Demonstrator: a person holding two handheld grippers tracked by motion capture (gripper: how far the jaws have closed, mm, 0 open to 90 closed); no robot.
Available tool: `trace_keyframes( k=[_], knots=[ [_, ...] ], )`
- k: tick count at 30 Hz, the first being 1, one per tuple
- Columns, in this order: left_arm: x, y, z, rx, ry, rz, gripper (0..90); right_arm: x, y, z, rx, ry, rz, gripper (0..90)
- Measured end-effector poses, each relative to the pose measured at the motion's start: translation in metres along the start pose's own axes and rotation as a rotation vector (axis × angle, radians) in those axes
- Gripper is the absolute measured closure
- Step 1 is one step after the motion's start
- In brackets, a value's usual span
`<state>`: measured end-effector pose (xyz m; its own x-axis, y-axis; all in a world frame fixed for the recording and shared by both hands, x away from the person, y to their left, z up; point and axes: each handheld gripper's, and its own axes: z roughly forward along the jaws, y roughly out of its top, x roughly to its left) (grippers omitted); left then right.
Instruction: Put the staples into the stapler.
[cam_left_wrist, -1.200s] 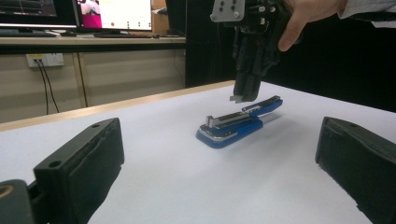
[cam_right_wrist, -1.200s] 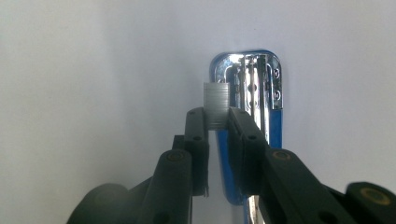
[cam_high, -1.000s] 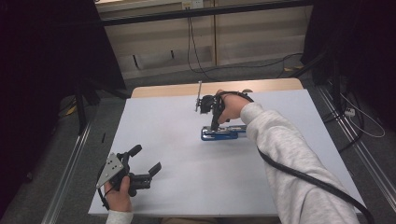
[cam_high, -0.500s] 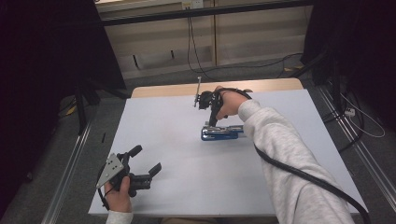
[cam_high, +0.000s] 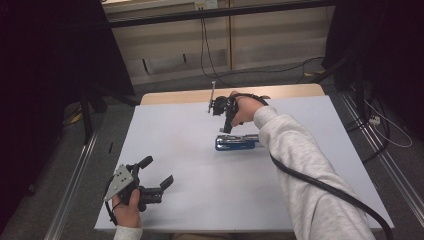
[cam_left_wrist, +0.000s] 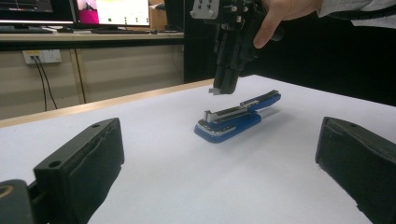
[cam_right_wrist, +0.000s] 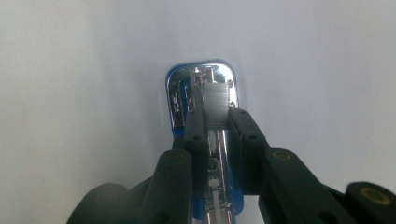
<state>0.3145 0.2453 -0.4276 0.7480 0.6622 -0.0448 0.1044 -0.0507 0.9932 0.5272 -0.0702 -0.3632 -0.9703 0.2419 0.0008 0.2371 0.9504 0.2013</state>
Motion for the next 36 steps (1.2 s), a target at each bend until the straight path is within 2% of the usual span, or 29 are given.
trace_keyframes(
  k=[16,36],
  knots=[
    [0.0,-0.001,0.001,0.011,0.002,-0.001,1.2,0.001,0.001,0.006,-0.002,0.018,0.001,78.7],
    [0.0,-0.001,0.001,0.018,-0.001,-0.006,1.2,0.002,0.0,0.018,-0.017,0.032,-0.034,78.7]
  ],
)
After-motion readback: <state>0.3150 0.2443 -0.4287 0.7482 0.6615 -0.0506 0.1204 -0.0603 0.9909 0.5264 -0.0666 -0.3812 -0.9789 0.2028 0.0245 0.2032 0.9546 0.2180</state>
